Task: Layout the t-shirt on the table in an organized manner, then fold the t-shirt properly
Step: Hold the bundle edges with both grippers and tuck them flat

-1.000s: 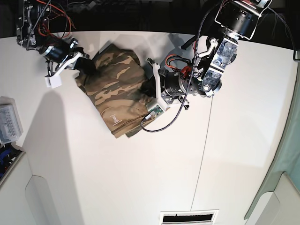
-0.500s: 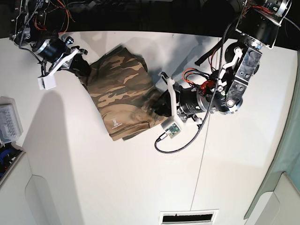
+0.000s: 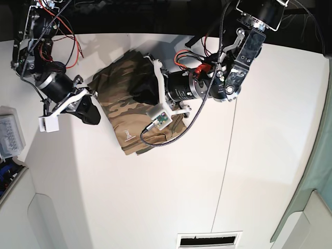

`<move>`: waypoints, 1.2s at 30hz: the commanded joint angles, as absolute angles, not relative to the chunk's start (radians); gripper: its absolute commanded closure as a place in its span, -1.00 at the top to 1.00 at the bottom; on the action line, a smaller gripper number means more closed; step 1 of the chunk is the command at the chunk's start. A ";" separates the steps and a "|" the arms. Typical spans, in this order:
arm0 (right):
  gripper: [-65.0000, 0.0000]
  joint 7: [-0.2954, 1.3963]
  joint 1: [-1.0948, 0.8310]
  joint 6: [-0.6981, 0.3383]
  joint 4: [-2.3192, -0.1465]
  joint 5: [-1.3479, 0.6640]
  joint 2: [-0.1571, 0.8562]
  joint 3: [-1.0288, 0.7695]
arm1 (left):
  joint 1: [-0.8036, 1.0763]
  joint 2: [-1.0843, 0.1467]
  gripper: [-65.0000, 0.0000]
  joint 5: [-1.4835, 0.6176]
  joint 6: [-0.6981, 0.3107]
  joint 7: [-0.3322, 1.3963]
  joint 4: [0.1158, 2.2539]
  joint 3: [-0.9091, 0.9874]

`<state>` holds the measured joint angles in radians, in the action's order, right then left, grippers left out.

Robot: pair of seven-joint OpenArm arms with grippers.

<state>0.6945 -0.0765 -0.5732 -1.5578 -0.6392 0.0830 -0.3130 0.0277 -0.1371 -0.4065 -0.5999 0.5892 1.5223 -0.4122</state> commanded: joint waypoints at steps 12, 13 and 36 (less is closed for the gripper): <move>-1.00 0.474 0.072 -0.576 -1.087 -0.455 0.075 -0.220 | -0.003 -0.097 -0.64 -0.309 -0.587 0.438 1.235 -0.410; -1.00 0.474 0.071 -0.576 -1.089 -0.464 0.074 -0.220 | -0.004 -0.097 -0.64 -0.309 -0.587 0.438 1.235 -0.410; -1.00 0.589 -0.136 -0.576 -1.375 -0.614 0.064 -0.248 | -0.019 -0.109 -0.64 -0.349 -0.641 0.571 1.375 -0.404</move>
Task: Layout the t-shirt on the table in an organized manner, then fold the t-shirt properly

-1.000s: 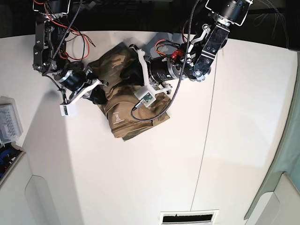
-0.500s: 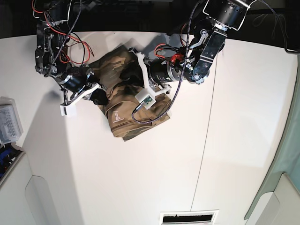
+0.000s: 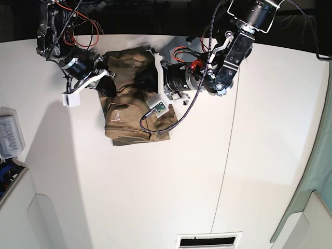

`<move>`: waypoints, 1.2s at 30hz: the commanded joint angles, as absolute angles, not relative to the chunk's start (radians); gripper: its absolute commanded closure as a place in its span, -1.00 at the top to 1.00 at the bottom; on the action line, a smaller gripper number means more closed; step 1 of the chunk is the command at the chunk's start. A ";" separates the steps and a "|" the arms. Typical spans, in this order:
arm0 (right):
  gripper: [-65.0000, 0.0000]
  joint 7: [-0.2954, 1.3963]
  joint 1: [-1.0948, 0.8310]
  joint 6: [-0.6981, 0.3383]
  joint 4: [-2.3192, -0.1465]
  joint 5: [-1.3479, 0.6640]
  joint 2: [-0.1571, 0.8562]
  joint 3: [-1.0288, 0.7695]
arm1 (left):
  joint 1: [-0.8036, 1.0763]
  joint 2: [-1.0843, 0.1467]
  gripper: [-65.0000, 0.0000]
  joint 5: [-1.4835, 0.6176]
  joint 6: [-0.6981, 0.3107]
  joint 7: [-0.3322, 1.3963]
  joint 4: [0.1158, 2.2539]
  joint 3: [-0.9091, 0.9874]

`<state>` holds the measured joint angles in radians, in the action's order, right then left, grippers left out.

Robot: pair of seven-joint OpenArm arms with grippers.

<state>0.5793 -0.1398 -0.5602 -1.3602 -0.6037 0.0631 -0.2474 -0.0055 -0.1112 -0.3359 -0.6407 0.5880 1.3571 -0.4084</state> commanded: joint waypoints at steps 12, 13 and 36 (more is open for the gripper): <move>-1.00 0.634 -0.142 -0.572 -1.525 -0.614 0.176 -0.364 | -0.003 -0.277 -0.64 -0.509 -0.640 0.636 1.557 -0.402; -1.00 0.634 -0.142 -0.572 -1.525 -0.618 0.191 -0.376 | 0.005 -0.284 -0.64 -0.510 -0.640 0.636 1.559 -0.393; -1.00 0.759 -0.367 -0.574 -1.609 -0.777 0.313 -0.425 | 0.581 -0.283 -0.64 -0.588 -0.698 0.686 1.875 0.042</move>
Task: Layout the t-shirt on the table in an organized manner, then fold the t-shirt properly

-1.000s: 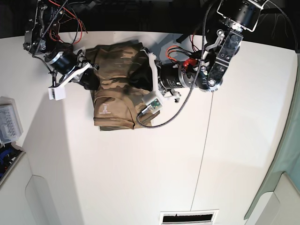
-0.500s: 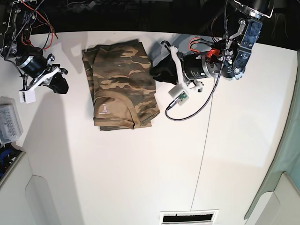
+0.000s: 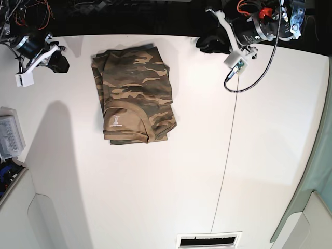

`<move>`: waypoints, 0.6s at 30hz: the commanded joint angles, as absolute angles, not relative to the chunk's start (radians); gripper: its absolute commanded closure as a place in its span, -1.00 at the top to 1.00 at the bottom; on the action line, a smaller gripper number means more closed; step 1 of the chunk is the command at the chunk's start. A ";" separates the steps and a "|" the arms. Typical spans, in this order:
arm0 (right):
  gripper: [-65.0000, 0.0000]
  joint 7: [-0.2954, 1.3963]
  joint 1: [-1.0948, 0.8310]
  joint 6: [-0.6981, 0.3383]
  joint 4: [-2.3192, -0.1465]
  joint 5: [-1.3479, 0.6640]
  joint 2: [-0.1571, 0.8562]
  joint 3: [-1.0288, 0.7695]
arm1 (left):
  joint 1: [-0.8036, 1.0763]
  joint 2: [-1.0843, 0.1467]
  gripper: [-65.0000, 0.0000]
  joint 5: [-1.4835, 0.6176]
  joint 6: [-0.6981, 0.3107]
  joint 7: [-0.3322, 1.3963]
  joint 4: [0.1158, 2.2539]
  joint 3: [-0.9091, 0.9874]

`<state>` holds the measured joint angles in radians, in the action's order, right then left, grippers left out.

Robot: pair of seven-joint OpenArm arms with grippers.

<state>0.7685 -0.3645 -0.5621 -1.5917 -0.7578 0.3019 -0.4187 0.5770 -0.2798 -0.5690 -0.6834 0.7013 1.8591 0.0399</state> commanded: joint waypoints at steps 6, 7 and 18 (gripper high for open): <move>-1.00 0.794 -0.535 -0.580 -1.665 -0.824 0.321 -0.423 | 0.778 -0.283 -0.64 -0.534 -0.698 0.696 1.903 0.066; -1.00 0.794 -0.562 -0.580 -1.665 -0.824 0.325 -0.421 | 0.807 -0.283 -0.64 -0.513 -0.698 0.696 1.903 0.066; -1.00 0.781 -0.759 -0.579 -1.585 -0.720 0.337 -0.276 | 0.936 -0.283 -0.64 -0.332 -0.567 0.768 1.677 0.020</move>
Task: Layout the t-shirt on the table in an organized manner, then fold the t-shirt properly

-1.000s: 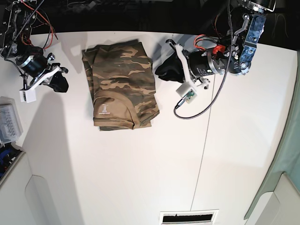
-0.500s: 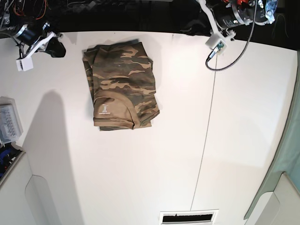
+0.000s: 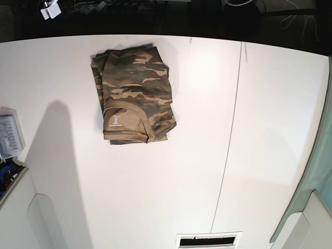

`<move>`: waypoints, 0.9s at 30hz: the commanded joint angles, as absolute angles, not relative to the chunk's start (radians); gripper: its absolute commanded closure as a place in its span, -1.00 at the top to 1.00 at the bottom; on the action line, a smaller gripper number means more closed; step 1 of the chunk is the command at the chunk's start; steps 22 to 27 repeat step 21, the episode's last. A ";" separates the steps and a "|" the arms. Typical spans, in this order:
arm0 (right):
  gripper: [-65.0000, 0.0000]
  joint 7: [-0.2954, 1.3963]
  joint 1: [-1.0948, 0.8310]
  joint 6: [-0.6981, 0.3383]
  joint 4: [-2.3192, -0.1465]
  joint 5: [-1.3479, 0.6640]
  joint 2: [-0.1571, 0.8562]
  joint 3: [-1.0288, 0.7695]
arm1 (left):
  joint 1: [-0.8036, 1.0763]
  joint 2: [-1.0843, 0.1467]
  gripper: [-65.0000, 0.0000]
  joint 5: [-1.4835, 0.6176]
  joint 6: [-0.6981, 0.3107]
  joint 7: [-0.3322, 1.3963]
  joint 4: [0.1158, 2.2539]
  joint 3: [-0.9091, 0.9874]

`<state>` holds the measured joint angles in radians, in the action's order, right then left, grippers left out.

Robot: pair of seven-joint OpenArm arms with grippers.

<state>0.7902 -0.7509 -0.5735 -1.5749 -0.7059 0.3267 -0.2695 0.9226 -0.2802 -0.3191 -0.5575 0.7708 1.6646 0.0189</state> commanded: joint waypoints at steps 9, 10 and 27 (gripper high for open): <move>-1.00 0.783 -0.582 -0.435 -1.193 -0.529 0.341 0.033 | 0.577 -0.283 -0.64 -0.179 -0.332 0.869 1.144 -0.194; -1.00 0.796 -0.555 -0.426 -1.147 -0.497 0.337 0.065 | 0.527 -0.283 -0.64 -0.179 -0.332 0.861 1.083 -0.221; -1.00 0.823 -0.407 -0.460 -0.985 -0.377 0.247 0.143 | 0.285 -0.283 -0.64 -0.236 -0.332 0.813 0.791 -0.524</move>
